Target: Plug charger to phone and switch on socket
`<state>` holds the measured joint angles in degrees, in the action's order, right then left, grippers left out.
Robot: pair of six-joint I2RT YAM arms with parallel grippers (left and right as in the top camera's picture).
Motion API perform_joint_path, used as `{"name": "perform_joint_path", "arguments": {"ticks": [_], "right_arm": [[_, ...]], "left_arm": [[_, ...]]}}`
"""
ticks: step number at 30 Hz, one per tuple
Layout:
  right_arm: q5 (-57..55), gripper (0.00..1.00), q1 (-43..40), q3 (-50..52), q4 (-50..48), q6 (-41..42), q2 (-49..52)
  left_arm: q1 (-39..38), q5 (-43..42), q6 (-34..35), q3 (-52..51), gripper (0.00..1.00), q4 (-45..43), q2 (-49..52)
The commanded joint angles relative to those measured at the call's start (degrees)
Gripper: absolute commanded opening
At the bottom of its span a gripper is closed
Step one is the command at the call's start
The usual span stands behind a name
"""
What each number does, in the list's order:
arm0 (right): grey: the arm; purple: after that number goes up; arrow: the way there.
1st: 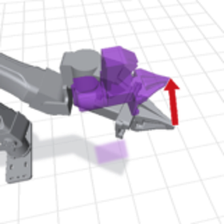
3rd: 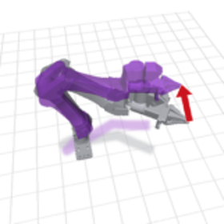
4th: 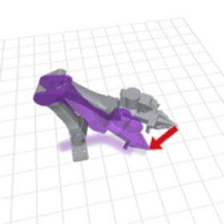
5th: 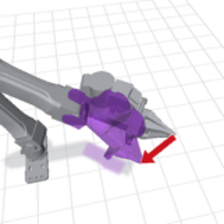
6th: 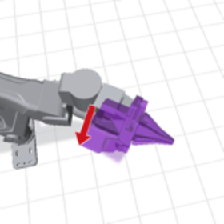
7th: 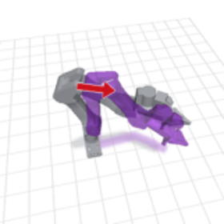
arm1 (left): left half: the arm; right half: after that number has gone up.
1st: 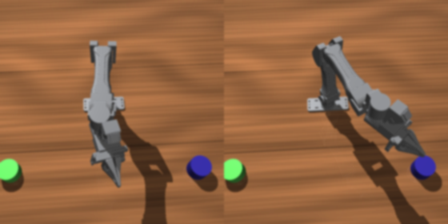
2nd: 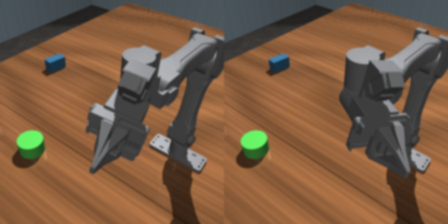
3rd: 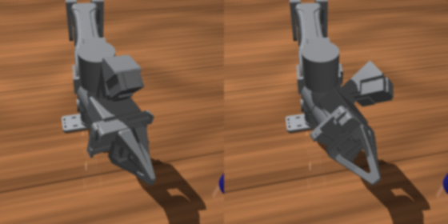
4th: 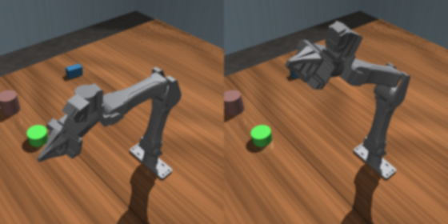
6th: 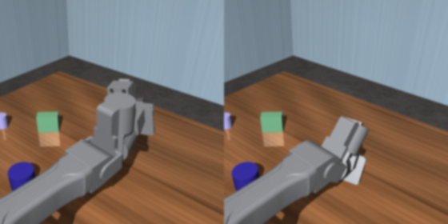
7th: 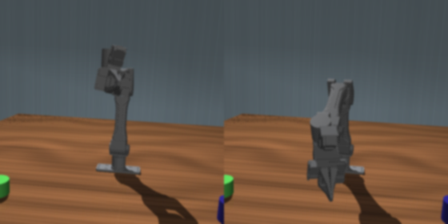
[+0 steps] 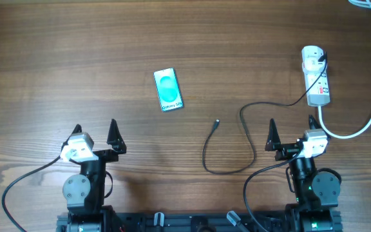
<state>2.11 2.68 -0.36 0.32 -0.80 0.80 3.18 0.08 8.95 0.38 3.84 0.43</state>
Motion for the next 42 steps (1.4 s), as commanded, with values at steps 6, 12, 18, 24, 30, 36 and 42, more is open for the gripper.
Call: {"name": "perform_joint_path", "arguments": {"ticks": [6, 12, 18, 24, 30, 36, 42], "right_arm": [[0.87, 1.0, -0.17, 0.04, -0.33, -0.68, 0.39], [0.87, 1.0, -0.17, 0.04, -0.33, -0.7, 0.39], [0.87, 1.0, -0.17, 0.04, -0.33, -0.7, 0.39], [0.87, 1.0, -0.17, 0.04, -0.33, -0.7, 0.39], [0.87, 1.0, -0.17, 0.04, -0.33, -0.7, 0.39], [0.87, 1.0, -0.17, 0.04, -0.33, -0.7, 0.39], [0.87, 1.0, -0.17, 0.04, -0.33, -0.68, 0.39]], "left_arm": [[0.48, -2.34, 2.49, 4.15, 1.0, 1.18, 0.09], [0.48, -2.36, 4.02, 16.68, 1.0, 10.03, 7.89], [0.48, -5.22, 3.96, 39.41, 1.0, 22.49, 30.95], [0.48, -9.25, 3.91, 74.4, 1.0, 51.87, 62.38], [0.48, -14.05, 3.96, 79.36, 1.0, 51.84, 78.97], [-0.02, -19.82, 13.33, 79.36, 0.04, 50.62, 86.73], [-10.71, -12.28, 17.62, 79.34, 0.2, 50.36, 89.77]]}}
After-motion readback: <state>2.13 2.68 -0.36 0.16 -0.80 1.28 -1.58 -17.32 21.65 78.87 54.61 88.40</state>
